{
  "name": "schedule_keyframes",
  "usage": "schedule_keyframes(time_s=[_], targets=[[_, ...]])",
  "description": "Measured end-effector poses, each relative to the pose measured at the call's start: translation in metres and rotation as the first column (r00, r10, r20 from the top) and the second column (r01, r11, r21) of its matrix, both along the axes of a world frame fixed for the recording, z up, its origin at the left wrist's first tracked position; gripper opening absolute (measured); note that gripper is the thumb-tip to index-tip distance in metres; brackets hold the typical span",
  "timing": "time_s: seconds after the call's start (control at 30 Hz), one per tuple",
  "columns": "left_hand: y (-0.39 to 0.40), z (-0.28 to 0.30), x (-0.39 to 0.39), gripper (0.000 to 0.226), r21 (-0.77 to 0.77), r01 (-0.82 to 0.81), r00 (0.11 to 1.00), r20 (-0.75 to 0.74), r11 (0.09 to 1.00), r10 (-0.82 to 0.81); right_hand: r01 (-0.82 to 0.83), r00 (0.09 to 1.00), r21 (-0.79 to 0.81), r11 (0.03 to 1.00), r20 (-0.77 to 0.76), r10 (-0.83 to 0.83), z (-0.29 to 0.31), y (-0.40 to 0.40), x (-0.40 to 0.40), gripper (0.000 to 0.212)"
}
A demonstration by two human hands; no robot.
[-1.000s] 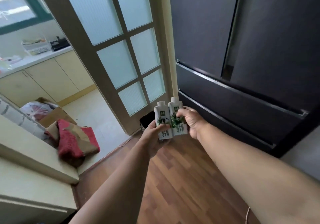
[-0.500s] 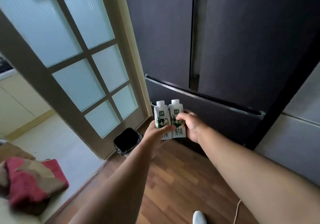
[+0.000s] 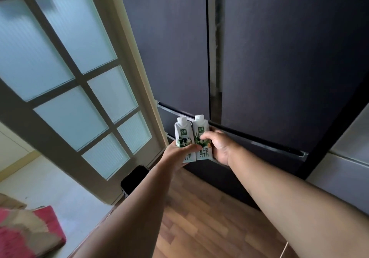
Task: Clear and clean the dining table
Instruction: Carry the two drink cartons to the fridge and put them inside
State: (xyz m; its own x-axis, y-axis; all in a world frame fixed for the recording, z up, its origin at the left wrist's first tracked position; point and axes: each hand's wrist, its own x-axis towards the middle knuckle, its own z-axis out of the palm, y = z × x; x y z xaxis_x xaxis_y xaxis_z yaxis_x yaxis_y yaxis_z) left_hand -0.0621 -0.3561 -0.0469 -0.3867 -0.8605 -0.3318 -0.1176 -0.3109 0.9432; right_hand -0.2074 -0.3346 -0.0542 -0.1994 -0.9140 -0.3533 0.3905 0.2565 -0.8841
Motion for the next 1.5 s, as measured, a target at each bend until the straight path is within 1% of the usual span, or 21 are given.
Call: schedule_keyframes(time_s=[0.1, 0.2, 0.3, 0.33, 0.43, 0.47, 0.5, 0.53, 0.6, 0.63, 0.7, 0.73, 0.8, 0.83, 0.9, 0.93, 1.0, 1.17, 1.27, 1.4, 1.5], targets=[[-0.016, -0.002, -0.015, 0.024, 0.038, 0.015, 1.000, 0.021, 0.999, -0.016, 0.008, 1.000, 0.015, 1.000, -0.005, -0.008, -0.004, -0.014, -0.018, 0.035], [-0.033, -0.005, -0.025, 0.034, 0.148, 0.062, 0.998, 0.017, 0.987, -0.066, 0.023, 1.000, 0.023, 0.999, 0.007, -0.024, -0.008, -0.025, -0.033, 0.028], [-0.055, -0.007, -0.033, 0.038, 0.255, 0.113, 0.993, -0.014, 0.960, -0.113, 0.051, 0.999, 0.058, 0.997, 0.003, -0.052, -0.012, -0.037, -0.043, 0.033], [-0.063, -0.010, -0.035, 0.038, 0.272, 0.128, 0.992, -0.020, 0.954, -0.127, 0.061, 0.998, 0.053, 0.997, -0.004, -0.060, -0.012, -0.042, -0.044, 0.032], [-0.085, -0.018, -0.041, 0.036, 0.281, 0.177, 0.984, -0.015, 0.943, -0.180, 0.078, 0.997, 0.046, 0.996, -0.029, -0.077, -0.015, -0.057, -0.047, 0.018], [-0.092, -0.022, -0.042, 0.036, 0.279, 0.191, 0.981, -0.012, 0.941, -0.195, 0.084, 0.996, 0.052, 0.995, -0.032, -0.082, -0.017, -0.063, -0.048, 0.018], [-0.100, -0.025, -0.043, 0.038, 0.278, 0.202, 0.978, -0.013, 0.939, -0.206, 0.088, 0.996, 0.056, 0.995, -0.032, -0.086, -0.018, -0.069, -0.048, 0.024], [-0.109, -0.027, -0.042, 0.041, 0.274, 0.212, 0.976, -0.013, 0.938, -0.217, 0.094, 0.995, 0.070, 0.993, -0.047, -0.091, -0.019, -0.075, -0.047, 0.037], [-0.129, -0.025, -0.042, 0.044, 0.244, 0.237, 0.970, -0.008, 0.941, -0.242, 0.126, 0.991, 0.060, 0.990, -0.048, -0.123, -0.026, -0.093, -0.045, 0.073], [-0.140, -0.025, -0.041, 0.044, 0.223, 0.254, 0.966, -0.003, 0.941, -0.259, 0.147, 0.988, 0.032, 0.989, -0.051, -0.145, -0.031, -0.103, -0.044, 0.085], [-0.159, -0.023, -0.040, 0.040, 0.193, 0.275, 0.960, -0.003, 0.942, -0.279, 0.181, 0.982, 0.032, 0.983, -0.066, -0.178, -0.035, -0.118, -0.043, 0.100], [-0.167, -0.023, -0.038, 0.038, 0.187, 0.277, 0.960, -0.005, 0.943, -0.281, 0.202, 0.978, 0.042, 0.978, -0.058, -0.200, -0.032, -0.124, -0.039, 0.092], [-0.186, -0.025, -0.036, 0.037, 0.180, 0.303, 0.951, 0.003, 0.936, -0.309, 0.256, 0.967, 0.033, 0.966, -0.006, -0.256, -0.026, -0.135, -0.030, 0.051], [-0.189, -0.027, -0.034, 0.038, 0.179, 0.293, 0.954, 0.006, 0.939, -0.299, 0.259, 0.965, 0.029, 0.965, 0.017, -0.260, -0.027, -0.138, -0.030, 0.039], [-0.202, -0.032, -0.028, 0.039, 0.178, 0.320, 0.945, 0.007, 0.931, -0.326, 0.316, 0.945, 0.048, 0.948, 0.068, -0.318, -0.029, -0.146, -0.022, 0.026], [-0.209, -0.036, -0.024, 0.038, 0.184, 0.336, 0.939, 0.005, 0.924, -0.343, 0.369, 0.922, 0.065, 0.927, 0.101, -0.374, -0.029, -0.148, -0.018, 0.022], [-0.220, -0.045, -0.016, 0.037, 0.205, 0.338, 0.938, 0.006, 0.919, -0.346, 0.481, 0.853, 0.143, 0.865, 0.152, -0.500, -0.036, -0.149, -0.017, 0.022], [-0.233, -0.062, -0.004, 0.038, 0.225, 0.347, 0.934, 0.002, 0.910, -0.357, 0.698, 0.599, 0.316, 0.643, 0.235, -0.766, -0.059, -0.137, -0.046, 0.040], [-0.242, -0.066, -0.003, 0.040, 0.203, 0.350, 0.934, -0.001, 0.915, -0.357, 0.753, 0.466, 0.359, 0.551, 0.300, -0.832, -0.065, -0.139, -0.064, 0.051], [-0.250, -0.075, -0.003, 0.041, 0.182, 0.311, 0.947, 0.022, 0.933, -0.320, 0.792, 0.322, 0.408, 0.455, 0.354, -0.878, -0.073, -0.148, -0.085, 0.064], [-0.256, -0.082, -0.005, 0.036, 0.175, 0.271, 0.958, 0.048, 0.946, -0.283, 0.786, 0.264, 0.443, 0.431, 0.389, -0.883, -0.080, -0.154, -0.097, 0.067]])
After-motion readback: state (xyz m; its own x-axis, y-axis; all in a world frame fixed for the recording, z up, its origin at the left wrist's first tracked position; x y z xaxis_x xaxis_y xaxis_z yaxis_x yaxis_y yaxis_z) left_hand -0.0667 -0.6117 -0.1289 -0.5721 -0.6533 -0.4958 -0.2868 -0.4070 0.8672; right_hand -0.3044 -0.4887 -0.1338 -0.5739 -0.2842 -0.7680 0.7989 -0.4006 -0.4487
